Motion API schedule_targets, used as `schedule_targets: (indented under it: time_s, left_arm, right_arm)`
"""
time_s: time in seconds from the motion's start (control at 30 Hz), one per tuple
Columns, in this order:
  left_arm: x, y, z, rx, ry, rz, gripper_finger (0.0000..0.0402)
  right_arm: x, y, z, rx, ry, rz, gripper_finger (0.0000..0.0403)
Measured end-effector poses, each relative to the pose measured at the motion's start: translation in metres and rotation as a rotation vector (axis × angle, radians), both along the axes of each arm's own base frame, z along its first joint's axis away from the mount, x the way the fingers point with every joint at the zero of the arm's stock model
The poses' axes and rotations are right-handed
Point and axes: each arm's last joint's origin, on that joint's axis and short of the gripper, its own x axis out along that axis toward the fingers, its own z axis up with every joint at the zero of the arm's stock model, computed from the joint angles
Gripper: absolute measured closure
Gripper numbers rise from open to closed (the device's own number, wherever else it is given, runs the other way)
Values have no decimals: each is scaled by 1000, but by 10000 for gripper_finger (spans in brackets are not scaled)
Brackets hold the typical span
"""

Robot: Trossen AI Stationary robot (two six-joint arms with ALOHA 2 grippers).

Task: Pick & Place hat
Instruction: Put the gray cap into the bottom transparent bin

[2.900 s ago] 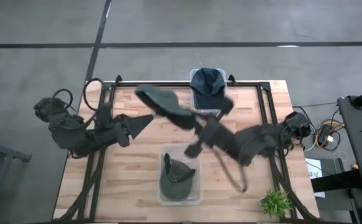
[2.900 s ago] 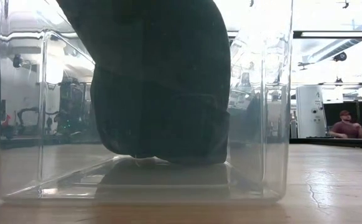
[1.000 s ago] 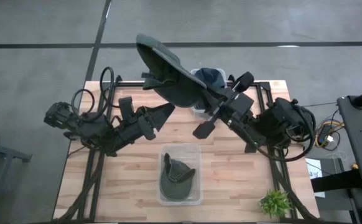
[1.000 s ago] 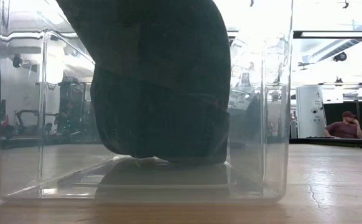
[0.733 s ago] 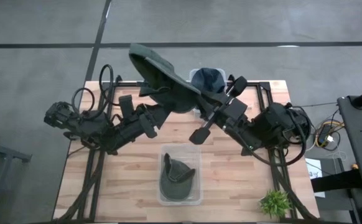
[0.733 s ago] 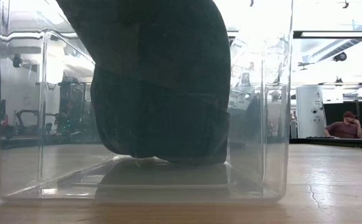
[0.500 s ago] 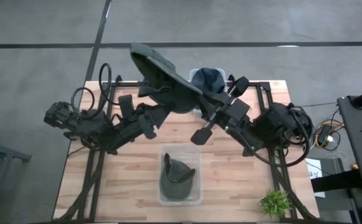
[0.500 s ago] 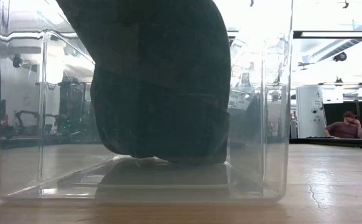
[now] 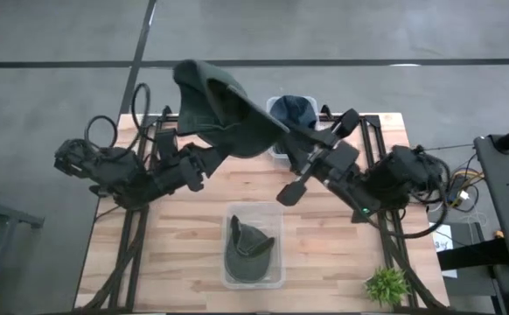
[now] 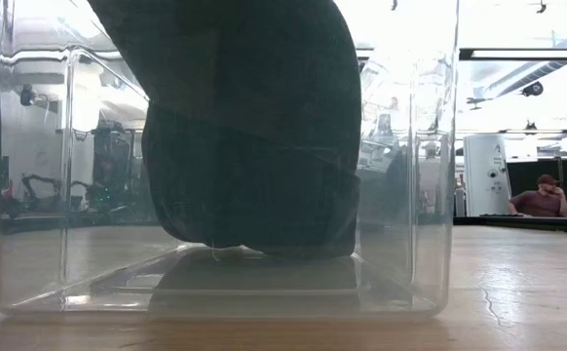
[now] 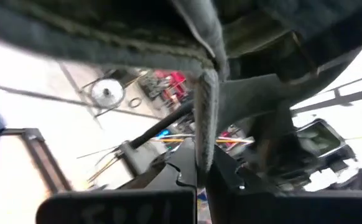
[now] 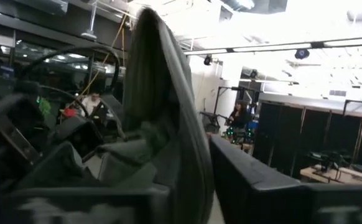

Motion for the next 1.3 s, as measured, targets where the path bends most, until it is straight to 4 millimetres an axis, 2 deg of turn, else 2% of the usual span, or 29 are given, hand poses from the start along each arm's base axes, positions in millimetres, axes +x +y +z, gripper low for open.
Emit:
schedule_targets:
  time_s: [0.3,0.5,0.67,0.8,0.93,1.3]
  left_arm:
    - [-9,2,-15,-112,107,-106,395]
    - [-8,-5,-39,-258,266,-242,395]
    - [-7,-12,-63,-409,442,-312,395]
    - [-5,-18,-75,-466,545,-339,395]
    - [1,-24,-90,-517,664,-359,396]
    - [38,-52,-139,-613,953,-435,396]
  right_arm:
    - [-26,2,6,22,103,-54,196]
    - [-48,-2,14,33,196,-172,143]
    - [-53,-1,13,50,256,-247,127]
    - [-58,-3,14,82,272,-289,121]
    - [-55,1,6,81,306,-308,125]
    - [-50,8,-16,84,334,-292,143]
